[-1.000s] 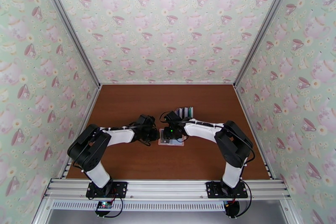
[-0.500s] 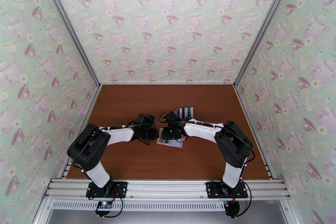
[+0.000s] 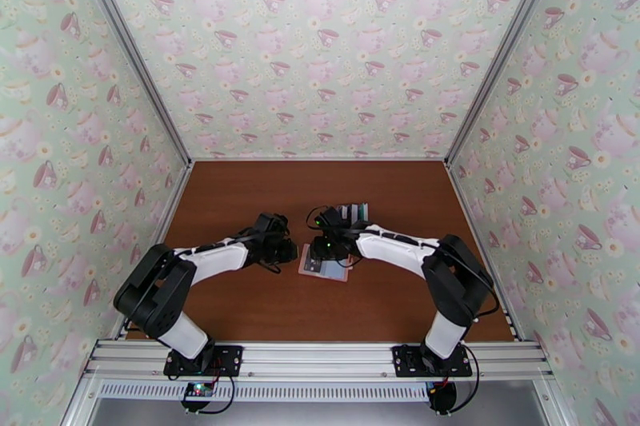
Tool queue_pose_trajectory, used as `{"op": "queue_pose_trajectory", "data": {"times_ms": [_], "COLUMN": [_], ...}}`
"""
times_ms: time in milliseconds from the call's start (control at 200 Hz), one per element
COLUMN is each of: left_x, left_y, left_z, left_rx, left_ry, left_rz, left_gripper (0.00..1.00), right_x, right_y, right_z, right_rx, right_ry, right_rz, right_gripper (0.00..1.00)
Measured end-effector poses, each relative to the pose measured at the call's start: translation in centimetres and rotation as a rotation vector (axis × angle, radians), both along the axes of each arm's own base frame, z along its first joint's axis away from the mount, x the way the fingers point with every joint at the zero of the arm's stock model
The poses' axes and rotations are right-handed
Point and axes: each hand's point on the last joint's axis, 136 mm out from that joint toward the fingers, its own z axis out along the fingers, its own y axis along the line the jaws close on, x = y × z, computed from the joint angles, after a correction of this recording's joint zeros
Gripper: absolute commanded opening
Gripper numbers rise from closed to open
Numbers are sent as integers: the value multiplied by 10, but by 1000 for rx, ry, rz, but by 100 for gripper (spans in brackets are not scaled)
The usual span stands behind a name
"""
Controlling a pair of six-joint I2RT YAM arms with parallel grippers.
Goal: Put the credit cards into the card holder
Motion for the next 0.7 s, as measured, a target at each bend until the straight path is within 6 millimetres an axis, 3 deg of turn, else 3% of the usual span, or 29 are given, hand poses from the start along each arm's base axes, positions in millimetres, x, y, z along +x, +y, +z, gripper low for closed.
{"op": "queue_pose_trajectory", "data": {"times_ms": [351, 701], "left_x": [-23, -31], "left_y": [-26, -33], "left_z": [1, -4], "left_rx": [-29, -33], "left_ry": [-7, 6], "left_rz": [-65, -77], "left_gripper": [24, 24], "right_x": [6, 1], "right_y": [-40, -49], "right_z": [-15, -25], "right_rx": [-38, -50], "right_ry": [29, 49], "right_rz": [-63, -75], "right_gripper": [46, 46]}}
